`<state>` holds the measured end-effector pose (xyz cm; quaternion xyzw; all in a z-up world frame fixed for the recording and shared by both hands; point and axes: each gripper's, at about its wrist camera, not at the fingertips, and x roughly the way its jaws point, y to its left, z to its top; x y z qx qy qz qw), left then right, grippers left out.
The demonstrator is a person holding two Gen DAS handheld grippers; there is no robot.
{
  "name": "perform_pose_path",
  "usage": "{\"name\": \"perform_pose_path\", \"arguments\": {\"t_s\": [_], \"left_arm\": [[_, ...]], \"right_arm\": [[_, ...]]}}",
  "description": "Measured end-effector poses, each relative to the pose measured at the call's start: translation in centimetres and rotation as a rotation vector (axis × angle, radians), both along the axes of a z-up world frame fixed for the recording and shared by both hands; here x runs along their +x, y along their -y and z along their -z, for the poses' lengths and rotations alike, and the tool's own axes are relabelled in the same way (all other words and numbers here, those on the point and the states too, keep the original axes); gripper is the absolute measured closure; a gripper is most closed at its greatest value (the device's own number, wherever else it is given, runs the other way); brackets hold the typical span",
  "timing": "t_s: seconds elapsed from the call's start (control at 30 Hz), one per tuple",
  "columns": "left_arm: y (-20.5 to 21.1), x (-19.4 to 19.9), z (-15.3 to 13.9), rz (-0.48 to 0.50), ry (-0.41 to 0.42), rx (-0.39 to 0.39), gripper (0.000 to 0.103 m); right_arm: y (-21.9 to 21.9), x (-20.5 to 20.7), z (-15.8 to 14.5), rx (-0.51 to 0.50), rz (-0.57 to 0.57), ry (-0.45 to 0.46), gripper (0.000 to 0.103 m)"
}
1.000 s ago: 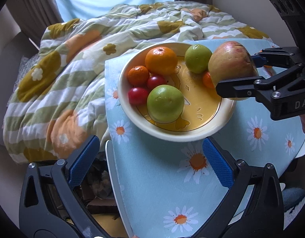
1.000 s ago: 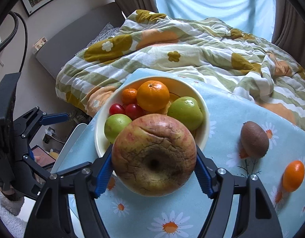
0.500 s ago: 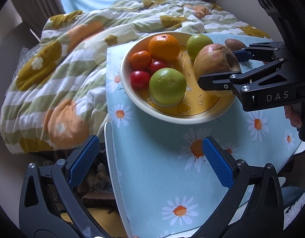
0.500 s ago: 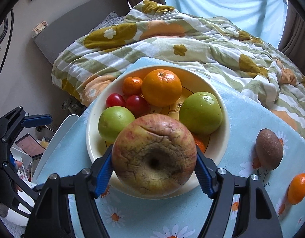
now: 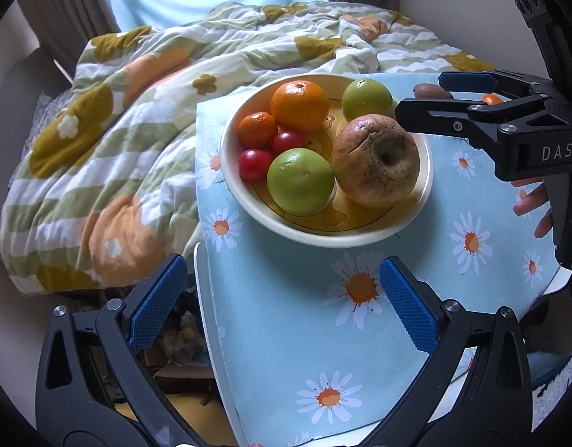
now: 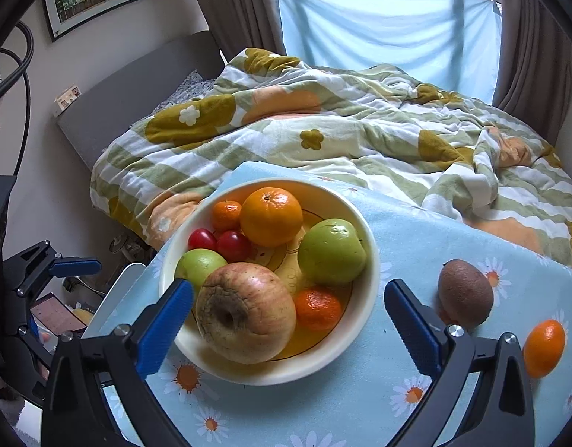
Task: Organize fruits
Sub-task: 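Lower the big apple into the bowl and open the right tool, then move the left tool to the brown kiwi while the right tool approaches the orange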
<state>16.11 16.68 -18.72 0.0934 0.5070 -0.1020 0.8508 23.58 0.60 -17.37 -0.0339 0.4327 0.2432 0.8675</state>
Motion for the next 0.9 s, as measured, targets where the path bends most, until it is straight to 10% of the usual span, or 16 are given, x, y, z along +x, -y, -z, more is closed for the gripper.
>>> {"name": "perform_pose_path", "arguments": {"t_s": [0.9], "left_arm": [[14.5,2.2,-8.7,0.034,0.128,-0.102,0.000]], "right_arm": [[18.6,-5.2,-9.3,-0.061,0.227,0.082,0.001]]}}
